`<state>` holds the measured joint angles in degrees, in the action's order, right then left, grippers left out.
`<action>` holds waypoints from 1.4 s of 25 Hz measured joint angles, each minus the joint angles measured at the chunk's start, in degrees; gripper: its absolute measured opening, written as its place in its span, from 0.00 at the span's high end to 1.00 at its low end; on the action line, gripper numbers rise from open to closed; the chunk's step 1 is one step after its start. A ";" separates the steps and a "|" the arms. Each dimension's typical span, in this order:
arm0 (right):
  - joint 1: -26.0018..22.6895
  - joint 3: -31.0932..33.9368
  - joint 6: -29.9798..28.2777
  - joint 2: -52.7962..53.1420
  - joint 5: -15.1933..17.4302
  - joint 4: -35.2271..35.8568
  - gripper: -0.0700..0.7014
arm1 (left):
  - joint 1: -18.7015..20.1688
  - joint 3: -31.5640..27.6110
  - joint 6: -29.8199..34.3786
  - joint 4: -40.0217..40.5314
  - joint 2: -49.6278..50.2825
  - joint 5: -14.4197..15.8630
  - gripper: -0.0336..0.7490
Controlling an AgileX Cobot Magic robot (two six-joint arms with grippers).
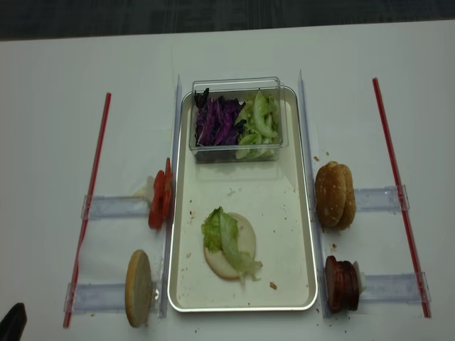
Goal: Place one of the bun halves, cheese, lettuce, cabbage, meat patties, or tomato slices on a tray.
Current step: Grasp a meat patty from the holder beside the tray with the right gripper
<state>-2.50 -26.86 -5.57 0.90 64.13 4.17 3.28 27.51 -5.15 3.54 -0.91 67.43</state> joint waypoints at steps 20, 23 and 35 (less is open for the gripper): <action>0.00 0.00 0.00 0.00 0.00 0.00 0.26 | 0.00 0.00 0.00 0.00 0.00 0.00 0.41; 0.00 0.00 0.00 0.00 0.00 0.00 0.26 | 0.00 0.00 0.00 0.00 0.00 0.00 0.41; 0.00 0.00 0.42 0.00 0.00 0.12 0.26 | 0.00 0.00 0.00 0.00 0.00 0.00 0.41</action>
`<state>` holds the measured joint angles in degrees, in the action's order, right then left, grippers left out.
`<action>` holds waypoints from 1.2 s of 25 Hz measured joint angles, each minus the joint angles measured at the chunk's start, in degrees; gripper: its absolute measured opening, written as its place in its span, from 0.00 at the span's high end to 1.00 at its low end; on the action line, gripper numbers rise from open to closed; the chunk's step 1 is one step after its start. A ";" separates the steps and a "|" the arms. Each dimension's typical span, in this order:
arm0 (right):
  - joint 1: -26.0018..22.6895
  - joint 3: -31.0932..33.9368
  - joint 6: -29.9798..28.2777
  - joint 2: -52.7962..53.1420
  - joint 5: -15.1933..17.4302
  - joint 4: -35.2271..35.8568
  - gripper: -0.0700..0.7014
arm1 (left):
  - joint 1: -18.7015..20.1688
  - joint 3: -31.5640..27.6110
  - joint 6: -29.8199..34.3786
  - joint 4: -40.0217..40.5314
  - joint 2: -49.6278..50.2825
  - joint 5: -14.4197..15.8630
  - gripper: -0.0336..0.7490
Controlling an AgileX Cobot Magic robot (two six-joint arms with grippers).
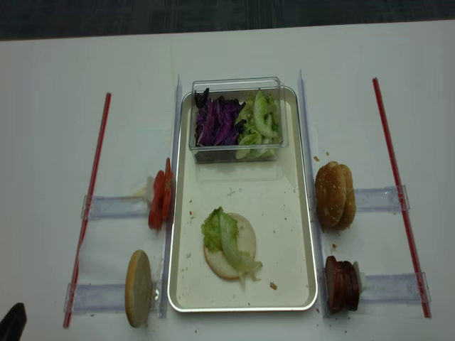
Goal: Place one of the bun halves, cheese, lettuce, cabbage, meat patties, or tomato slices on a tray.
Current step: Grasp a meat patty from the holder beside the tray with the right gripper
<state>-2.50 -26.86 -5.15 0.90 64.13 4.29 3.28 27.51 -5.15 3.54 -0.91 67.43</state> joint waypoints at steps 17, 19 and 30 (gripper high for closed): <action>0.00 0.00 1.92 -8.11 0.51 0.74 0.29 | 0.00 0.00 0.00 0.15 0.00 0.00 0.41; 0.00 0.00 1.96 -10.63 0.51 0.74 0.30 | 0.00 0.00 0.00 0.15 0.00 0.00 0.41; 0.00 -0.97 2.05 -19.69 1.56 2.09 0.31 | 0.00 0.00 0.00 0.24 0.00 0.00 0.41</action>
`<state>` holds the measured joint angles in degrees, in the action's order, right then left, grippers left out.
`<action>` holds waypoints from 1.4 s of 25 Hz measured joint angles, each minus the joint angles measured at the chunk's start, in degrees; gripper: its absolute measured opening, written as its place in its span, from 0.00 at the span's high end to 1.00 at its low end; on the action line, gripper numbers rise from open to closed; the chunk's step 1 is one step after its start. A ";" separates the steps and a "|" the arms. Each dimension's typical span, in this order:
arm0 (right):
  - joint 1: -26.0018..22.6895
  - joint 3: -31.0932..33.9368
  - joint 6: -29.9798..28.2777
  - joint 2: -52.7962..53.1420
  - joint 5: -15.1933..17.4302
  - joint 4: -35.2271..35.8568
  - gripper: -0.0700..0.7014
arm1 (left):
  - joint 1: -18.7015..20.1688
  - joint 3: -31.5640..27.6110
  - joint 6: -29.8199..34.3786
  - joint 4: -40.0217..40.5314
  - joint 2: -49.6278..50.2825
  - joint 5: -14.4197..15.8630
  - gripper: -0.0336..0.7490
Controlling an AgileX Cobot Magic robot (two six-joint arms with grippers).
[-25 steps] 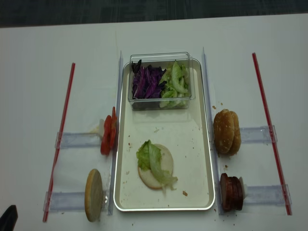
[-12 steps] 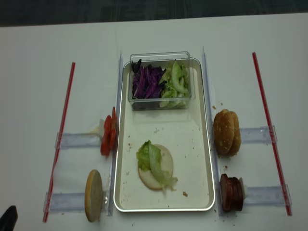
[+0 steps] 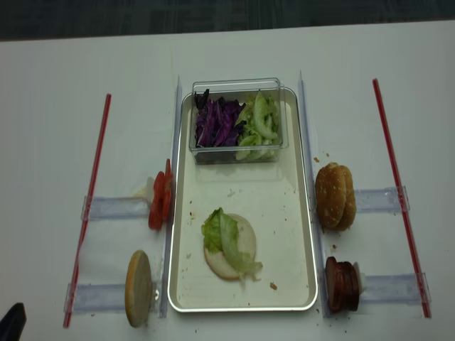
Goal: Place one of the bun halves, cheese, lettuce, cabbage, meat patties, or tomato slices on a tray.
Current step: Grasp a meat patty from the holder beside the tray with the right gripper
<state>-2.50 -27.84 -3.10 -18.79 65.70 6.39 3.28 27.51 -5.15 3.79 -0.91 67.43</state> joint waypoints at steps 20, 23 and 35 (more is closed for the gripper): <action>0.00 -0.74 0.00 -15.05 4.74 0.25 0.31 | 0.00 0.00 0.00 0.00 0.00 0.00 0.41; 0.00 -0.84 0.00 -18.78 5.08 0.36 0.31 | 0.00 0.00 0.00 0.00 0.00 0.00 0.41; 0.00 -5.56 0.00 -28.44 5.08 0.57 0.31 | 0.00 0.00 0.00 0.00 0.00 0.00 0.41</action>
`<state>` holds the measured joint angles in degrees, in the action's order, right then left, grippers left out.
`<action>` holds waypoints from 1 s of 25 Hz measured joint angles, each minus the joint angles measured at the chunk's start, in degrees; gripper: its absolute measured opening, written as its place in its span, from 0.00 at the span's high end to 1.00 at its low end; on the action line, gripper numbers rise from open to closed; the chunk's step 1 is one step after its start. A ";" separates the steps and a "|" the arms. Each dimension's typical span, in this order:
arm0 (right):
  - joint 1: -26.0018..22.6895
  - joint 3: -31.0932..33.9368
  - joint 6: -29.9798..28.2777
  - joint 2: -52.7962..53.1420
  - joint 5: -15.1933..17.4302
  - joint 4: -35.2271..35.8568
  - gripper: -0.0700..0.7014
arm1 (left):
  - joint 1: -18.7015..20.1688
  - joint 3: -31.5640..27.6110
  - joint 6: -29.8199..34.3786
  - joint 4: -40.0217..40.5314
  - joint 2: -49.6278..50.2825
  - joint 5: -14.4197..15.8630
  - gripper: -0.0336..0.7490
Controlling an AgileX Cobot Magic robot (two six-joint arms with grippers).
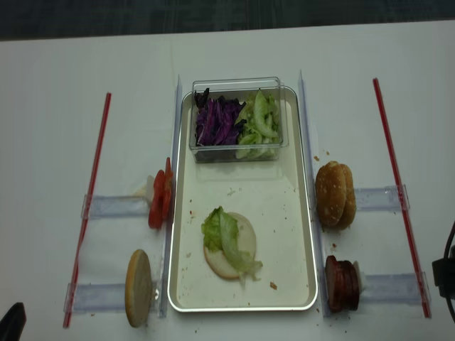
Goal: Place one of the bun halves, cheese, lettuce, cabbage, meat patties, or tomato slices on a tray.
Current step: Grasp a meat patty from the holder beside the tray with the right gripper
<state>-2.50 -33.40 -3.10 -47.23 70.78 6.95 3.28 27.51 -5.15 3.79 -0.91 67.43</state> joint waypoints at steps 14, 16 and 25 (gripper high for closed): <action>0.00 -1.02 -0.49 -9.15 -2.81 2.33 0.35 | 0.00 0.00 0.00 0.00 0.00 0.00 0.41; 0.00 -1.55 -0.61 -9.12 -2.89 2.45 0.35 | 0.00 0.00 0.00 0.00 0.00 0.00 0.41; 0.00 -2.49 -1.49 -9.12 -3.03 5.17 0.35 | 0.00 0.00 0.00 0.00 0.00 0.00 0.41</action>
<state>-2.50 -35.89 -4.59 -56.35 67.75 12.12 3.28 27.51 -5.15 3.79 -0.91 67.43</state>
